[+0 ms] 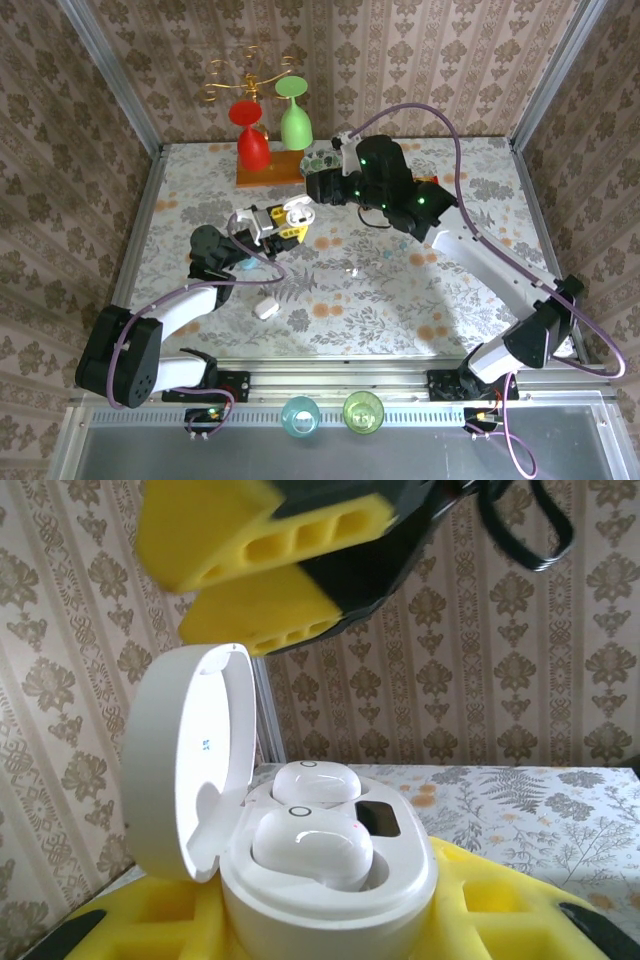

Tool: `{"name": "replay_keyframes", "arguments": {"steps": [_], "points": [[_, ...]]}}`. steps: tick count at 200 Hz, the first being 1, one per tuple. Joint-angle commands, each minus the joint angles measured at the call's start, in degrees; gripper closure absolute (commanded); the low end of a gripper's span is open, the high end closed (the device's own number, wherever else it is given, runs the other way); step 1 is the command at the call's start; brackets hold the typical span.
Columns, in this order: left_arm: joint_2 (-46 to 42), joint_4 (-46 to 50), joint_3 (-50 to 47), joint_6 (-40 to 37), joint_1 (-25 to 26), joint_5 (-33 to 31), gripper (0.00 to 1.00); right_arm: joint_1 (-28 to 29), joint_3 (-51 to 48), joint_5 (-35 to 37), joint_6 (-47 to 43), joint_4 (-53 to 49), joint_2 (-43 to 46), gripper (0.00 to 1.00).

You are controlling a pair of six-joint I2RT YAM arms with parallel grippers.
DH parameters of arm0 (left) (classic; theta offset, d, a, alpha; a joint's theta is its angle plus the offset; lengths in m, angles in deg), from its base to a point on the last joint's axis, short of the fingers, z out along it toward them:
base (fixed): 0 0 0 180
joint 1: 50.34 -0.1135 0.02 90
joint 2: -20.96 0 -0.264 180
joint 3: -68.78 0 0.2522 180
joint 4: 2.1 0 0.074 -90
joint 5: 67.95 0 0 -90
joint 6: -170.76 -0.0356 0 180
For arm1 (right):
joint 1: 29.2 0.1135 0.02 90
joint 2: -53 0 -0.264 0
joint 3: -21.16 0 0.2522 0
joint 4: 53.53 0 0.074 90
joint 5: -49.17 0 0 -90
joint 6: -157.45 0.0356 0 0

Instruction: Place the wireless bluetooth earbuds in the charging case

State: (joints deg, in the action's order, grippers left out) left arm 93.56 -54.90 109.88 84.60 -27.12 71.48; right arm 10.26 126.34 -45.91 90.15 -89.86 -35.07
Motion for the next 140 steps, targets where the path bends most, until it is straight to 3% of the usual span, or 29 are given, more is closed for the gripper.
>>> {"name": "replay_keyframes", "arguments": {"steps": [1, 33, 72, 108, 140], "points": [[-0.61, -3.14, -0.62, 1.45, -0.02, 1.98, 0.76, 0.00, 4.13, -1.62, -0.02, -7.33, -2.66, 0.41], [-0.37, -3.01, -0.18, 1.49, -0.16, 0.54, 0.76, -0.01, 4.67, -5.36, -0.86, -10.10, -3.65, 0.40], [-0.27, -3.12, 0.10, 1.64, -0.20, -0.51, 0.76, -1.09, -2.51, -9.77, 2.21, -2.92, 1.61, 0.36], [-0.70, -3.20, 0.27, 2.00, -0.28, -1.25, 0.76, -6.31, -14.69, -24.68, 19.09, 15.42, 6.74, 0.24], [-1.36, -3.37, 0.41, 2.79, -0.27, -2.43, 0.76, -7.56, -24.14, -33.19, 36.27, 32.99, 7.41, 0.19]]}}
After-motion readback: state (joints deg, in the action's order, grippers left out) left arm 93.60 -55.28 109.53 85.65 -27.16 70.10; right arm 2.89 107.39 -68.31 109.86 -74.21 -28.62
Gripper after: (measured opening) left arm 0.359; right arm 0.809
